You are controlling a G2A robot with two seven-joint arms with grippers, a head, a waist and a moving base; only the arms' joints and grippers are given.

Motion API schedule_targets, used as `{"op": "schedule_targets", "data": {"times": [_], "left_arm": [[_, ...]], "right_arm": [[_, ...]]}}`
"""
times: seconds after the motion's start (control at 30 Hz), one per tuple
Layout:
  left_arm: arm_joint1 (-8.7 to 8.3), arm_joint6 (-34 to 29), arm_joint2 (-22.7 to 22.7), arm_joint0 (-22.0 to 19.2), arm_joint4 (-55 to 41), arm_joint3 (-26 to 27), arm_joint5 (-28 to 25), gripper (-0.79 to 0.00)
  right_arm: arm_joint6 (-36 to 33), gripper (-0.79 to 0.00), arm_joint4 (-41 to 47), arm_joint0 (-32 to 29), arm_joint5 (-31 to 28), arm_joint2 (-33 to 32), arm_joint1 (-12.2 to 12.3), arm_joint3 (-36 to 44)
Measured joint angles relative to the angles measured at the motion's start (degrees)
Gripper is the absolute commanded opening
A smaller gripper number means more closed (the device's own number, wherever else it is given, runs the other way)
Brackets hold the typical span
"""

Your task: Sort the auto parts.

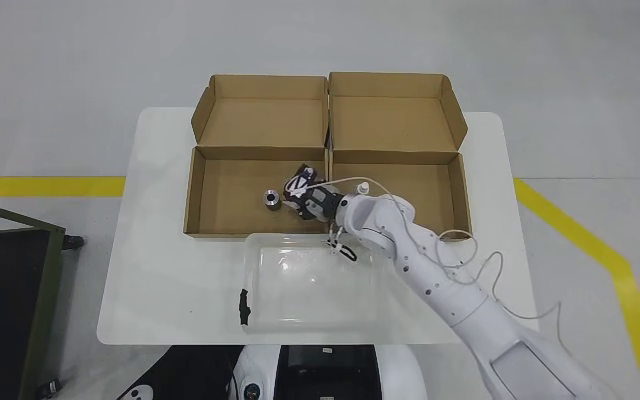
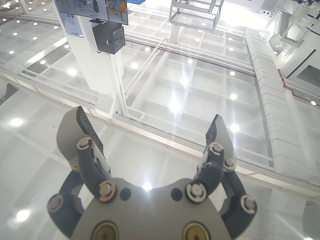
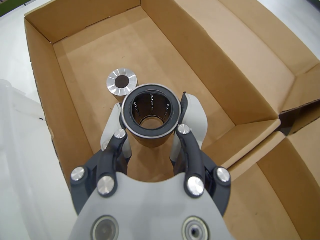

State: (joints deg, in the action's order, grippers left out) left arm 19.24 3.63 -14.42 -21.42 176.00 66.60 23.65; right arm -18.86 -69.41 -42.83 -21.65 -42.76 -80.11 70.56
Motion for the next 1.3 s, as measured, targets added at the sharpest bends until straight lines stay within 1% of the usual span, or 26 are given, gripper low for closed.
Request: {"op": "schedule_targets", "data": {"times": [0.1,0.17,0.37,0.47,0.63,0.67,0.87,0.93,1.07,1.17,1.3], "left_arm": [[0.00,0.0,0.0,0.0,0.0,0.0,0.0,0.000],[0.00,0.0,0.0,0.0,0.0,0.0,0.0,0.000],[0.00,0.0,0.0,0.0,0.0,0.0,0.0,0.000],[0.00,0.0,0.0,0.0,0.0,0.0,0.0,0.000],[0.00,0.0,0.0,0.0,0.0,0.0,0.0,0.000],[0.00,0.0,0.0,0.0,0.0,0.0,0.0,0.000],[0.00,0.0,0.0,0.0,0.0,0.0,0.0,0.000],[0.00,0.0,0.0,0.0,0.0,0.0,0.0,0.000],[0.00,0.0,0.0,0.0,0.0,0.0,0.0,0.000],[0.00,0.0,0.0,0.0,0.0,0.0,0.0,0.000],[0.00,0.0,0.0,0.0,0.0,0.0,0.0,0.000]], "right_arm": [[-0.1,-0.406,-0.2,0.1,-0.1,-0.1,-0.2,-0.2],[-0.2,-0.391,-0.3,0.0,-0.1,-0.1,-0.3,-0.2],[-0.4,-0.228,-1.6,-1.0,0.1,-0.7,-0.3,1.6],[-0.2,-0.179,-2.2,-1.6,0.1,-1.3,-0.1,3.2],[0.4,-0.139,-2.8,-3.0,-1.0,-2.6,0.2,7.3],[0.4,-0.145,-3.2,-3.5,-1.2,-2.9,0.4,8.5],[0.5,-0.117,-3.6,-6.2,-2.9,-5.3,1.2,14.3],[0.8,-0.114,-3.1,-7.5,-4.0,-6.7,1.6,16.9],[2.3,-0.037,-3.0,-10.5,-7.3,-9.8,2.7,22.2],[3.1,-0.022,-3.7,-13.5,-9.3,-13.1,3.7,26.2],[4.4,0.000,-4.8,-17.2,-9.7,-17.3,4.8,30.0]]}}
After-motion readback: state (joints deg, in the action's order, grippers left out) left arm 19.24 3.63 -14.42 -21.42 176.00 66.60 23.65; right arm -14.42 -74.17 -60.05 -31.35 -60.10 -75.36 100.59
